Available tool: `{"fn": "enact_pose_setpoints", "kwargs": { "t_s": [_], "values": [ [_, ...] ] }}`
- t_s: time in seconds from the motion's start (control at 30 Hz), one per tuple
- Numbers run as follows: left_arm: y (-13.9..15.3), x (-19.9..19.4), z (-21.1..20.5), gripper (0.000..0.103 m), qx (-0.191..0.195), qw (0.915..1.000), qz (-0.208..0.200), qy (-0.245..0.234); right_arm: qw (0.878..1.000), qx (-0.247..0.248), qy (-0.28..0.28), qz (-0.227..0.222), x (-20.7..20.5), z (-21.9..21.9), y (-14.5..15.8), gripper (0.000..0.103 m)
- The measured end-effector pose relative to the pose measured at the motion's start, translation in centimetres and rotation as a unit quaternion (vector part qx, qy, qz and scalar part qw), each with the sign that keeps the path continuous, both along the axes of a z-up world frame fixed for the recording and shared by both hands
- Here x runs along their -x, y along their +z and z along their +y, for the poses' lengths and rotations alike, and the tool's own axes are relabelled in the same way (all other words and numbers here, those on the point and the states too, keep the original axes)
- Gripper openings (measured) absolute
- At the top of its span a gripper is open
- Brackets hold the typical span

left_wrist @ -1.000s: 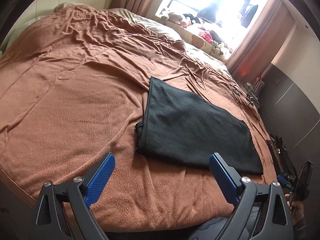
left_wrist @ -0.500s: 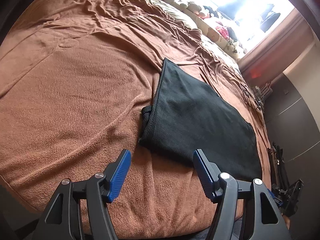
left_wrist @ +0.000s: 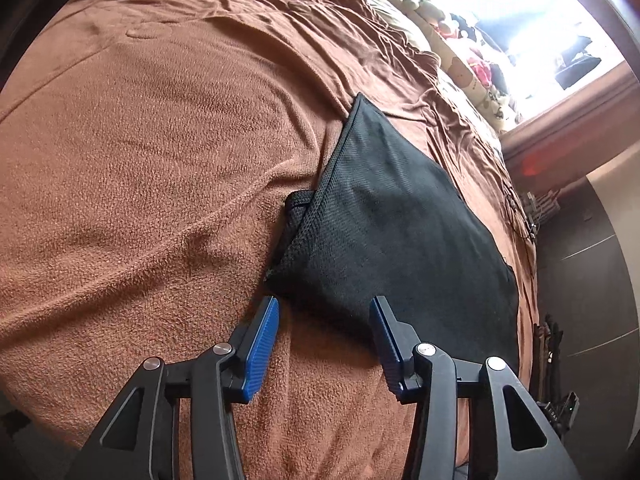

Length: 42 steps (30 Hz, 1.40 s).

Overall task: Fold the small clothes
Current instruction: 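Close both grippers on the edge of the folded shirt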

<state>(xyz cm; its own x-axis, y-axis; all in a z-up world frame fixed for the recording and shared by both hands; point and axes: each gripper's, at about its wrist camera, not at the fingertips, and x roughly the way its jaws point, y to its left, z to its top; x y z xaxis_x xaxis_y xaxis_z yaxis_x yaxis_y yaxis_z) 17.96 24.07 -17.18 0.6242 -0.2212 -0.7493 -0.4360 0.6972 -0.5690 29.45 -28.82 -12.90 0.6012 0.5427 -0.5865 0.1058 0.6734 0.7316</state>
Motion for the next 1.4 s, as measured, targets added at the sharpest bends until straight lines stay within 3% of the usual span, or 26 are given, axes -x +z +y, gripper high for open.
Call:
{"fn": "enact_pose_setpoints", "kwargs": {
  "t_s": [0.13,0.4,0.47,0.53,0.6,0.67,1.0,1.4],
  "values": [
    [-0.8,-0.3,0.0,0.04,-0.001,0.9996,0.02,0.021,1.0,-0.009,-0.012,0.001,-0.4,0.2,-0.5,0.045],
    [-1.3,-0.9,0.7,0.035,-0.009,0.9984,0.016,0.053,1.0,-0.011,-0.018,-0.007,-0.7,0.3,-0.7,0.044],
    [-1.2,-1.1,0.8,0.026,-0.02,0.9978,0.022,0.059,1.0,-0.006,-0.022,-0.008,-0.8,0.4,-0.8,0.037],
    [-1.3,-1.1,1.0,0.02,-0.021,0.9975,0.02,0.065,1.0,0.005,-0.029,-0.007,-0.8,0.4,-0.8,0.021],
    [-1.2,-0.9,1.1,0.01,-0.023,0.9975,0.016,0.065,0.999,0.01,-0.034,-0.008,-0.6,0.4,-0.8,0.012],
    [-0.7,-0.6,1.0,0.007,-0.028,0.9978,0.007,0.06,0.999,0.01,-0.034,-0.009,-0.3,0.4,-0.6,0.007],
    [3.3,0.8,-0.3,0.005,-0.058,0.9974,-0.023,0.038,0.998,0.024,-0.023,-0.055,1.8,0.1,2.5,0.003],
    [4.5,5.4,-0.6,0.005,-0.039,0.9983,-0.033,0.029,0.999,0.035,-0.004,-0.034,5.6,-1.6,3.3,0.003]
  ]
}}
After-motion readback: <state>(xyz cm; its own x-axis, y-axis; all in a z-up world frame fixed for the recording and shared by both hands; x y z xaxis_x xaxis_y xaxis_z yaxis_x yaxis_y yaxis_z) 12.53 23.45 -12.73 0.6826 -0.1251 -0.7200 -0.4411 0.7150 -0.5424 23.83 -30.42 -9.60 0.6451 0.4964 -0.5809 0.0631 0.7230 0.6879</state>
